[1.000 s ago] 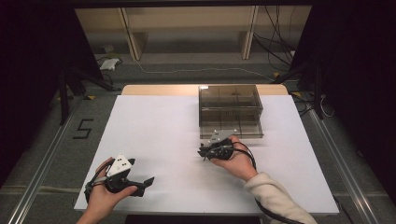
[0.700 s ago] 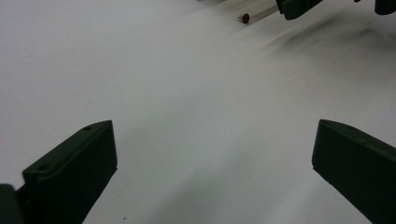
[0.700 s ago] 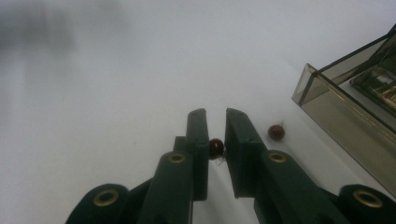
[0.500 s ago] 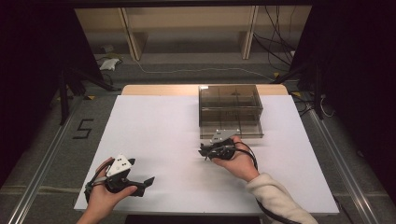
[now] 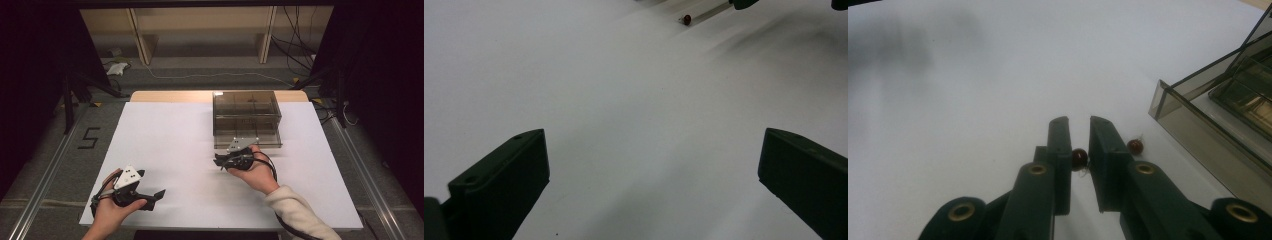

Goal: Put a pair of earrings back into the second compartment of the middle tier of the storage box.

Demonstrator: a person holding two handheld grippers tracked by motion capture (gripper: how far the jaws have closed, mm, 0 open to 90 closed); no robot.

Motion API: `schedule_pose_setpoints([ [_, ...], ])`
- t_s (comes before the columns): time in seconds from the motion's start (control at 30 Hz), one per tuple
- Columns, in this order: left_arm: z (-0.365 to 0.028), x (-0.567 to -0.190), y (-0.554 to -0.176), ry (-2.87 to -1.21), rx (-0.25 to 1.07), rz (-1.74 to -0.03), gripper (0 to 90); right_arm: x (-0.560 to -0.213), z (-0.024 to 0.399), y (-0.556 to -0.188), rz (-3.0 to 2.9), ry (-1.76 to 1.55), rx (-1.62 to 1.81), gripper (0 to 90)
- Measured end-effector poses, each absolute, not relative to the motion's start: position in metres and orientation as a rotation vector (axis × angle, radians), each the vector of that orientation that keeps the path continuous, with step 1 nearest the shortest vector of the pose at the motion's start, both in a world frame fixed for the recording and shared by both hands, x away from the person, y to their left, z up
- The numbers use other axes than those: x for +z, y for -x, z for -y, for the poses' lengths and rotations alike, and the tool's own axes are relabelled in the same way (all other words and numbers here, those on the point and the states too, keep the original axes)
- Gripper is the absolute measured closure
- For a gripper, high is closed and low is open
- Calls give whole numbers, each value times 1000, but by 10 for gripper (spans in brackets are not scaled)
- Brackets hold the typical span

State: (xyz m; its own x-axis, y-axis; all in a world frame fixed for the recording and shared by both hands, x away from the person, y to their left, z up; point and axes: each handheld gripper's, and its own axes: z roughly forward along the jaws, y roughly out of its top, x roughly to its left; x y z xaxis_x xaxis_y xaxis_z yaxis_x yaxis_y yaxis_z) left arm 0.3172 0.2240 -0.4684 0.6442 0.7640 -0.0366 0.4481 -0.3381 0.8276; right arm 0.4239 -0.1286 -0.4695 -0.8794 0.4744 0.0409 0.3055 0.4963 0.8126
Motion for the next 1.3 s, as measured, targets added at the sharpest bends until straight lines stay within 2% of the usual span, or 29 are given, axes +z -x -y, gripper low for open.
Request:
schedule_pose_setpoints([
  [1.3,-224,-469,-318,-1993,445,-950,2,-461,137,-426,-2512,-707,1355,808],
])
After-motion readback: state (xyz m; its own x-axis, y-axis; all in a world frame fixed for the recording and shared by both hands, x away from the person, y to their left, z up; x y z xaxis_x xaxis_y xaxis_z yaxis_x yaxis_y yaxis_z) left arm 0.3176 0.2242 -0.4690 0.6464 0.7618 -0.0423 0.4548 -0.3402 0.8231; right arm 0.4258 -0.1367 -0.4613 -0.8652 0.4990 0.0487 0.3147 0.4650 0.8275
